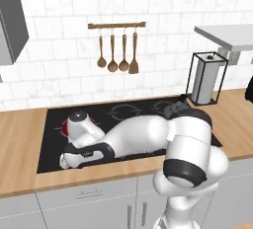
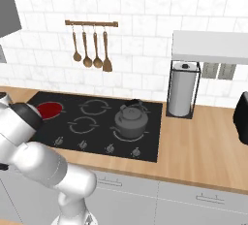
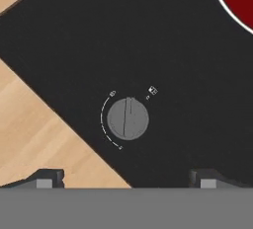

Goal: Turn off the front left burner of the stove.

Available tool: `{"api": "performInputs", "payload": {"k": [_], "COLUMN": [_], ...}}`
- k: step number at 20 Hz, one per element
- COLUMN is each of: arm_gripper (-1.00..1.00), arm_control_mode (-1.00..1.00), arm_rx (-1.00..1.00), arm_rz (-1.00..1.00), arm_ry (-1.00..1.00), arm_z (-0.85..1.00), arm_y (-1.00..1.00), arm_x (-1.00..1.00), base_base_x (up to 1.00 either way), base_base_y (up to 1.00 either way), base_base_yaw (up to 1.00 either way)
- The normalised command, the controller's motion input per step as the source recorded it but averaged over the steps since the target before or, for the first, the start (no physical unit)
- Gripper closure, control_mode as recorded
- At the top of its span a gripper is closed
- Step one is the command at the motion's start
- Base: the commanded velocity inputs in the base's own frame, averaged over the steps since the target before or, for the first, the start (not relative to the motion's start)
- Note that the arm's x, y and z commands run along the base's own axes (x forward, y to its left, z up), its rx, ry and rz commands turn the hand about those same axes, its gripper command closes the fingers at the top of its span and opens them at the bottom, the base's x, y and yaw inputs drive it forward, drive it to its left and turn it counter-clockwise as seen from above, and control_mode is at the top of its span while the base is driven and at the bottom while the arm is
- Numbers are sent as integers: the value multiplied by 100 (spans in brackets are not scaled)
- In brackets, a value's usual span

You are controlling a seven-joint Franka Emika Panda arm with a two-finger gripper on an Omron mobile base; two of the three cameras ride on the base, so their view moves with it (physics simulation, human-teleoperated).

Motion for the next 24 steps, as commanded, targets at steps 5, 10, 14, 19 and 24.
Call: {"api": "performInputs", "payload": {"k": [5,10,14,19,24], "arm_gripper": [-100,-100,-100,-100,-100], "arm_control_mode": [-100,-100,-100,-100,-100], "arm_rx": [0,-1,0,0,0], "arm_rz": [-8,-7,-8,-5,0], "arm_ry": [-2,-1,-1,0,0], "arm_z": [-1,-20,-16,-6,-4], "arm_y": [25,5,2,5,0], "arm_x": [11,5,25,13,-3], "base_base_x": [0,0,0,0,0], "base_base_y": [0,0,0,0,0], "base_base_yaw": [0,0,0,0,0]}}
